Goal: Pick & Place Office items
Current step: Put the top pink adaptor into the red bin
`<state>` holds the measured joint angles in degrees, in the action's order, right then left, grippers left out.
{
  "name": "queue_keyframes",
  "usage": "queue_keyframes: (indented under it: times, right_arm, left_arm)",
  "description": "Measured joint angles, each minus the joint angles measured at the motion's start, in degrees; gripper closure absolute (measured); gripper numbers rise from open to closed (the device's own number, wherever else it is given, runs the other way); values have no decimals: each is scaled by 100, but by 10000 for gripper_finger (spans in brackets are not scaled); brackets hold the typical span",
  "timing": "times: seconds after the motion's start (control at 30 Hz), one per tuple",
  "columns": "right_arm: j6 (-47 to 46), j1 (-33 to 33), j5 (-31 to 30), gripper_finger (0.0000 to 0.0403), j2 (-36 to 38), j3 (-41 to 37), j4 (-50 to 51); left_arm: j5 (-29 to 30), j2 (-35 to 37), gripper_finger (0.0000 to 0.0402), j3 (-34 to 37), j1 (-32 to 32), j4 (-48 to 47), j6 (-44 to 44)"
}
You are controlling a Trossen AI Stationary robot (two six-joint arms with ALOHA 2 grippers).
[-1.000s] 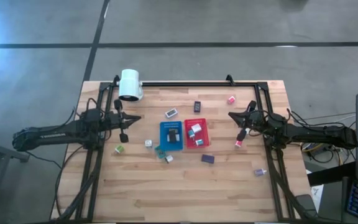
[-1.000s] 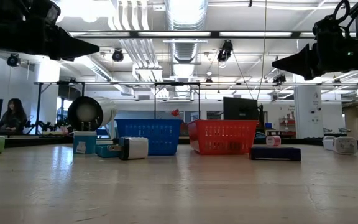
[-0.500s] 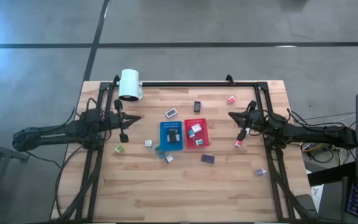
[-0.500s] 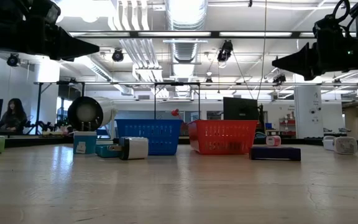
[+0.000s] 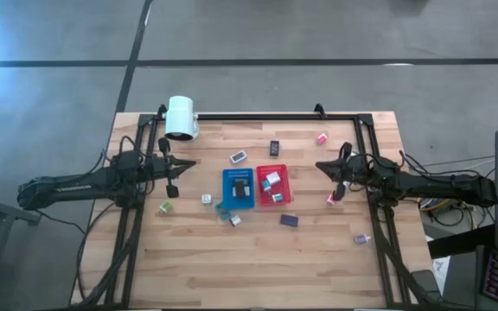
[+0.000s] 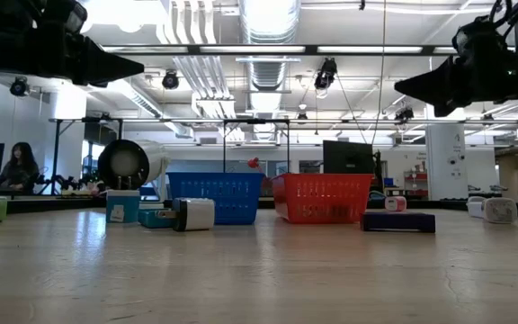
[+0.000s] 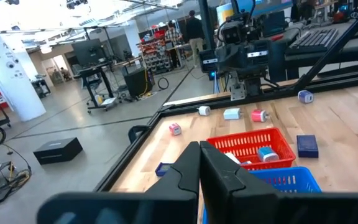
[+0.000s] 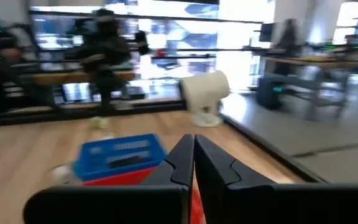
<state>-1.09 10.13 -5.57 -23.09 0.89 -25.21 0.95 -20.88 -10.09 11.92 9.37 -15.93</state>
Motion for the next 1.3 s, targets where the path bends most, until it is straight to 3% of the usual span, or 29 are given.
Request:
queue_keyframes:
  times: [0.27,0.47,0.63,0.87,1.13,1.3]
  right_arm:
    - [-365,2,193,394,4,254,751]
    - [-596,7,-612,394,-60,757,1857]
    - [-878,9,-715,394,-546,1513,2684]
    - [-345,424,-812,394,-2034,3349,4600]
    - [1486,1579,-811,394,-4604,5984,7559]
    - [2890,2282,-811,394,-6048,7109,8890]
  left_arm:
    - [0,0,388,0,0,0,-52]
    - [20,2,389,0,0,2,-141]
    - [20,1,389,0,0,4,31]
    - [20,0,388,0,0,48,137]
    - [20,2,388,0,0,46,-46]
    - [22,-10,389,0,0,48,-80]
